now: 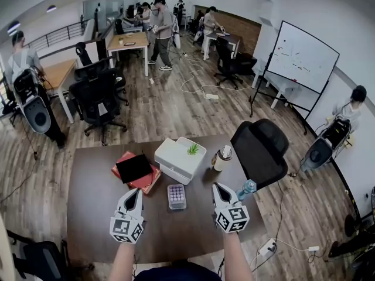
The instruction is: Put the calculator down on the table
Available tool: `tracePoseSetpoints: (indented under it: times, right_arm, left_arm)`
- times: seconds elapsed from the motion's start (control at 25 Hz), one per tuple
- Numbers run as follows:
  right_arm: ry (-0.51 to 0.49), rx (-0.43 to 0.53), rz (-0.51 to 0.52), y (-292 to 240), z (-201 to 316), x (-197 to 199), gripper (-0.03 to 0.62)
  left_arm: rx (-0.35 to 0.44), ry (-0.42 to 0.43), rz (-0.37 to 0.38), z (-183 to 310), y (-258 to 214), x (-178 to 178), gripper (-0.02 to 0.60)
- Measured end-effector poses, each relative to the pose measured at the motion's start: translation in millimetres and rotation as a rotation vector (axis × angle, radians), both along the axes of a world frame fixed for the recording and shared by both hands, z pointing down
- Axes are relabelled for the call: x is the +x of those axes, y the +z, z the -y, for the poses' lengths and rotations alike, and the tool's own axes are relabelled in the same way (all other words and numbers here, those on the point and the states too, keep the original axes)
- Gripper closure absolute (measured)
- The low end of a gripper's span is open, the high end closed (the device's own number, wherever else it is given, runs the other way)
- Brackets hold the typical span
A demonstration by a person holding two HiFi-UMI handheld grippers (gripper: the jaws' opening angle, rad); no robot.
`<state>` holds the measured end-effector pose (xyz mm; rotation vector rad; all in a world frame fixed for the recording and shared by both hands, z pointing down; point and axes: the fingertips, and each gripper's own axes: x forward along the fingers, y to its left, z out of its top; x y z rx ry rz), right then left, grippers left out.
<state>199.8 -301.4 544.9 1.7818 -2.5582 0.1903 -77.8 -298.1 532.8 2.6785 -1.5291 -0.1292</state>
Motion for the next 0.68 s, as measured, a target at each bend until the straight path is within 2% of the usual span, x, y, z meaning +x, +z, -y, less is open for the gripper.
tracePoseSetpoints:
  times: [0.68]
  right_arm:
    - [-0.011, -0.028, -0.016, 8.9, -4.7, 8.9, 0.588]
  left_arm:
    - [-0.012, 0.003, 0.007, -1.4, 5.9, -0.8, 0.584]
